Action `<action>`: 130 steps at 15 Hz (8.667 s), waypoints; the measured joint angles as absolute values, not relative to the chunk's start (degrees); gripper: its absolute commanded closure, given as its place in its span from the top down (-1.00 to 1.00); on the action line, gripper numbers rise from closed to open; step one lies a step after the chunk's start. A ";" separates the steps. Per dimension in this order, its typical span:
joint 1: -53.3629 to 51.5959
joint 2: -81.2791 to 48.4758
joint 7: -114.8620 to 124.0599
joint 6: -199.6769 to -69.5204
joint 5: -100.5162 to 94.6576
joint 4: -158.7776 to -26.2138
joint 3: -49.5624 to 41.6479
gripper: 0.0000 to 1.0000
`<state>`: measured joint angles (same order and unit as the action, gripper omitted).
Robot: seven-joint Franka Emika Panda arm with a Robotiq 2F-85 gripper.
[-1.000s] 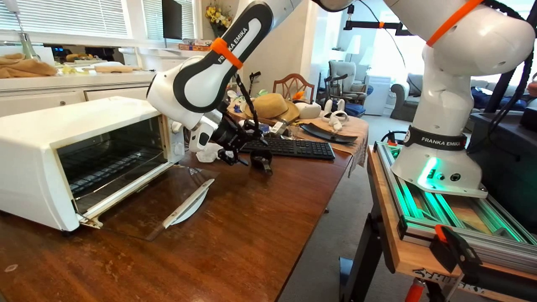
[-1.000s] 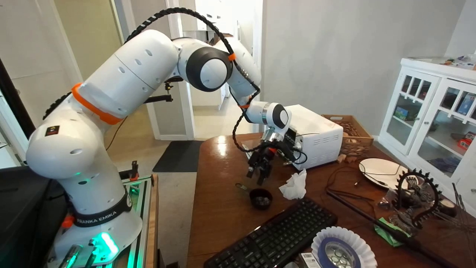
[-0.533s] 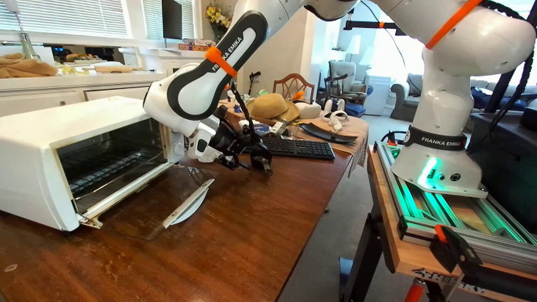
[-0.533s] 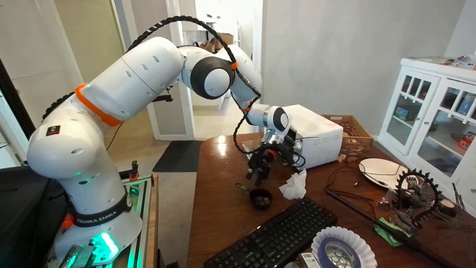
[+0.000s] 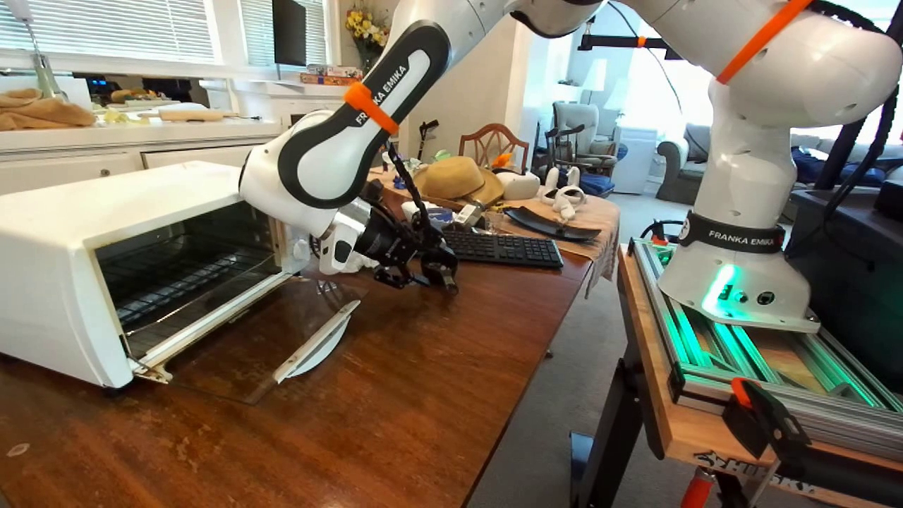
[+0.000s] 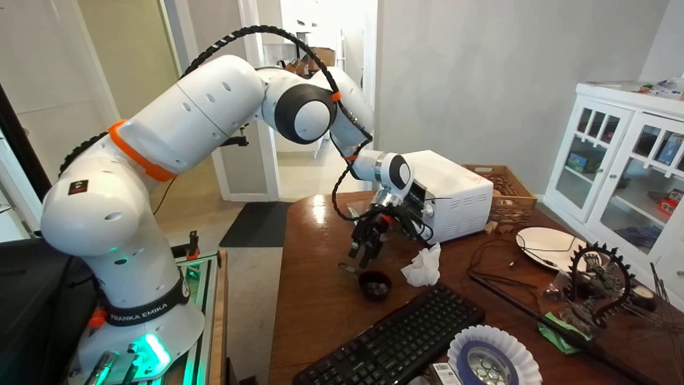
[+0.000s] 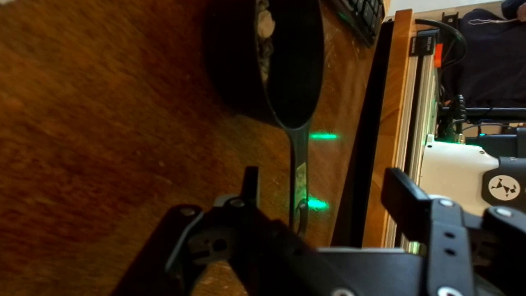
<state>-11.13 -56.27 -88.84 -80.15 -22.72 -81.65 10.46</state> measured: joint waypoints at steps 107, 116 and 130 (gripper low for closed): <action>-12.06 -59.88 -90.28 -74.03 -29.47 -77.63 10.84 1.00; -11.84 -62.03 -88.24 -74.06 -24.85 -75.72 10.35 0.69; -11.04 -62.67 -86.84 -74.01 -22.62 -75.68 10.13 -1.00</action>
<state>-11.04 -62.67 -86.84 -74.01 -22.62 -75.68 10.13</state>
